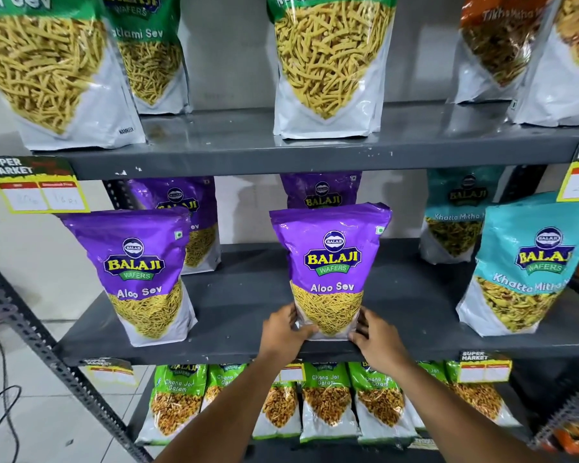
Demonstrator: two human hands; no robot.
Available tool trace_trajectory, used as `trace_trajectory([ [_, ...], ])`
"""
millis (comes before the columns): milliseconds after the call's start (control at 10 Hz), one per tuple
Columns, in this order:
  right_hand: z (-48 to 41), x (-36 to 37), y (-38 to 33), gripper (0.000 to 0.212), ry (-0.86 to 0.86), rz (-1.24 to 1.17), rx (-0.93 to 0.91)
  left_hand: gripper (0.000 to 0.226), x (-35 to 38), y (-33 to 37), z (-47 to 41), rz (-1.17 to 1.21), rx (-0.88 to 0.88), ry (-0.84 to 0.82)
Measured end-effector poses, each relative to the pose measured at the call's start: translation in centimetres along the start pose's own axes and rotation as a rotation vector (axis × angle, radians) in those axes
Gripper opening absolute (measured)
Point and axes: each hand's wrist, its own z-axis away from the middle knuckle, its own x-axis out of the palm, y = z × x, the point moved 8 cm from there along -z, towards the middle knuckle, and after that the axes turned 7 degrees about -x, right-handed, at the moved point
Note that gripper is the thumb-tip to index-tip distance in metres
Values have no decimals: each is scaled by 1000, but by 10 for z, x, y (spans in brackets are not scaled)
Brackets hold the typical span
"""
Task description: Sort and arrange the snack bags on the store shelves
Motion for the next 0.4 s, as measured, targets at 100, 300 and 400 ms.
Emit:
trace_trajectory([
  [100,1,0,-2,48,-4,6,5,41,0,3,6,21,1,0],
  [300,2,3,-2,49,-5,21,22,43,0,4,9,-5,-2,1],
  [400,3,1,-8,50,18,36,12,48,-2,12,14,-30,7,29],
])
